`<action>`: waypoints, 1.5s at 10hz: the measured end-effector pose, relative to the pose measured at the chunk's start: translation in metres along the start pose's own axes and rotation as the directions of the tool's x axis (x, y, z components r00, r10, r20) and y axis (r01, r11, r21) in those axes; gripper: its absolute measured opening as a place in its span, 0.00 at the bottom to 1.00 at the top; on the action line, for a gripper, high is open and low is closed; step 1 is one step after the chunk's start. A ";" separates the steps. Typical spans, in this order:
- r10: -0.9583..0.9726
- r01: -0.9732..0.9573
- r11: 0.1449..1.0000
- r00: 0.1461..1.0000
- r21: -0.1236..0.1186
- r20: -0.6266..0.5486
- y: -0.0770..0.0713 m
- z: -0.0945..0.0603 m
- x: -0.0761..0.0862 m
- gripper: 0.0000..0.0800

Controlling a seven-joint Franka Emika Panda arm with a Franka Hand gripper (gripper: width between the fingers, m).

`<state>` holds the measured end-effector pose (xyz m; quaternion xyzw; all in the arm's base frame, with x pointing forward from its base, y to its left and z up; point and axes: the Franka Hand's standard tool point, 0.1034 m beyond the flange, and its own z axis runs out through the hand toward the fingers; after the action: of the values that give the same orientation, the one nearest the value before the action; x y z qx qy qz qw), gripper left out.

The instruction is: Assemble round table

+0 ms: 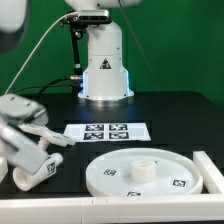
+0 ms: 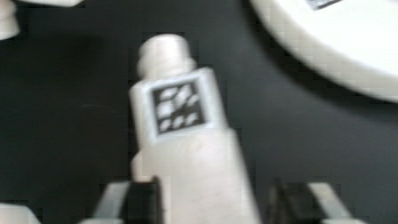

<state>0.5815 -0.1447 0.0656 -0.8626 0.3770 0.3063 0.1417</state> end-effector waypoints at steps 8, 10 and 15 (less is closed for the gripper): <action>-0.217 0.207 0.976 0.958 -0.070 -0.190 -0.024 -0.011 -0.021 0.47; -0.414 0.402 0.910 0.895 -0.103 -0.165 -0.018 -0.016 -0.010 0.70; -0.365 0.361 0.928 0.930 -0.093 -0.033 -0.005 -0.012 -0.007 0.81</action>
Offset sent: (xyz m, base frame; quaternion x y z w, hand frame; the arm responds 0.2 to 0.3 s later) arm 0.0000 0.0000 0.0000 0.0000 0.1938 0.0000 0.9810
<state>0.5866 -0.1431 0.0797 -0.9299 0.2009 0.2693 0.1496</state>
